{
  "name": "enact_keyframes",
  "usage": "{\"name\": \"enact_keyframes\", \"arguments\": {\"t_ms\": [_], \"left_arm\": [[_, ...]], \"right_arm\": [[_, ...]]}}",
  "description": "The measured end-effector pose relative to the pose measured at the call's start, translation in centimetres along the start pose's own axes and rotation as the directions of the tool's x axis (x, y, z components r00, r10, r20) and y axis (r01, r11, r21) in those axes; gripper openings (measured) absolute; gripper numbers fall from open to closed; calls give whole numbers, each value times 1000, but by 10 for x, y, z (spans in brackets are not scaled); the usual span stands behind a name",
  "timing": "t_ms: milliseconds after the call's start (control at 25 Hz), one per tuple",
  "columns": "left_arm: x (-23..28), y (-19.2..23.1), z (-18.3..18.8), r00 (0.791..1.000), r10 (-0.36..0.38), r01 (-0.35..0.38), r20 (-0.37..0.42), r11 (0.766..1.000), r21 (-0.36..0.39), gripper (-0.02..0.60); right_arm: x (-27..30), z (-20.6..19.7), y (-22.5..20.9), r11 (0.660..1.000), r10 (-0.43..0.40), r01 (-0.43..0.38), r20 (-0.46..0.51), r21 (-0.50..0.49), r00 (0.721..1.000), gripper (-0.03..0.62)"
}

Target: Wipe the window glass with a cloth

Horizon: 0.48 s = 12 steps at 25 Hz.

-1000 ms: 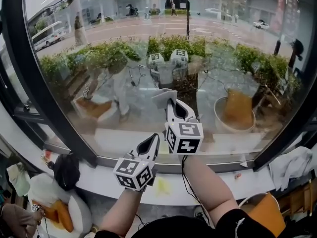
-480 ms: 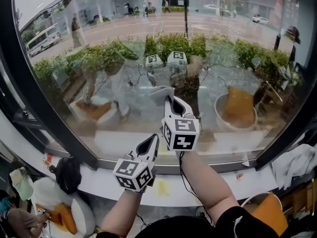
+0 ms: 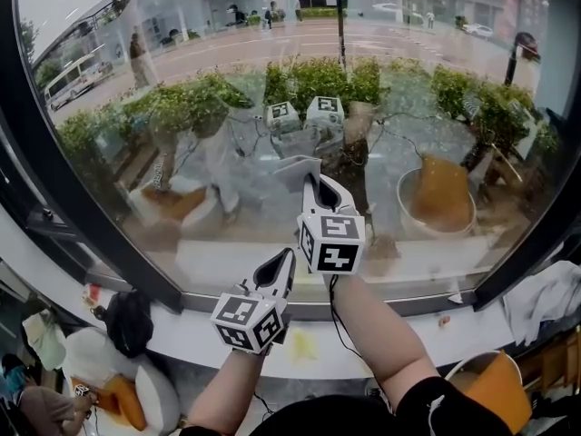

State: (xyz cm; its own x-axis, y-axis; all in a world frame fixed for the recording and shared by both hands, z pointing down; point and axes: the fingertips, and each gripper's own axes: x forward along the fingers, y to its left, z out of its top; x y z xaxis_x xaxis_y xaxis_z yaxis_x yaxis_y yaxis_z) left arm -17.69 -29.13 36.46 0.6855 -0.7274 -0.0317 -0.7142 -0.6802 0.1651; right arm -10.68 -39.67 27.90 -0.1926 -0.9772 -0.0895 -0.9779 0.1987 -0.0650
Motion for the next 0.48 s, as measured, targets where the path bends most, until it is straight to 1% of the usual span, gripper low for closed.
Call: {"name": "enact_keyframes", "arguments": {"t_ms": [480], "left_arm": [[2, 4, -1, 1000, -6, 6, -3, 1000, -2, 8]], "right_arm": [[7, -1, -12, 999, -44, 44, -7, -7, 999, 38]]}}
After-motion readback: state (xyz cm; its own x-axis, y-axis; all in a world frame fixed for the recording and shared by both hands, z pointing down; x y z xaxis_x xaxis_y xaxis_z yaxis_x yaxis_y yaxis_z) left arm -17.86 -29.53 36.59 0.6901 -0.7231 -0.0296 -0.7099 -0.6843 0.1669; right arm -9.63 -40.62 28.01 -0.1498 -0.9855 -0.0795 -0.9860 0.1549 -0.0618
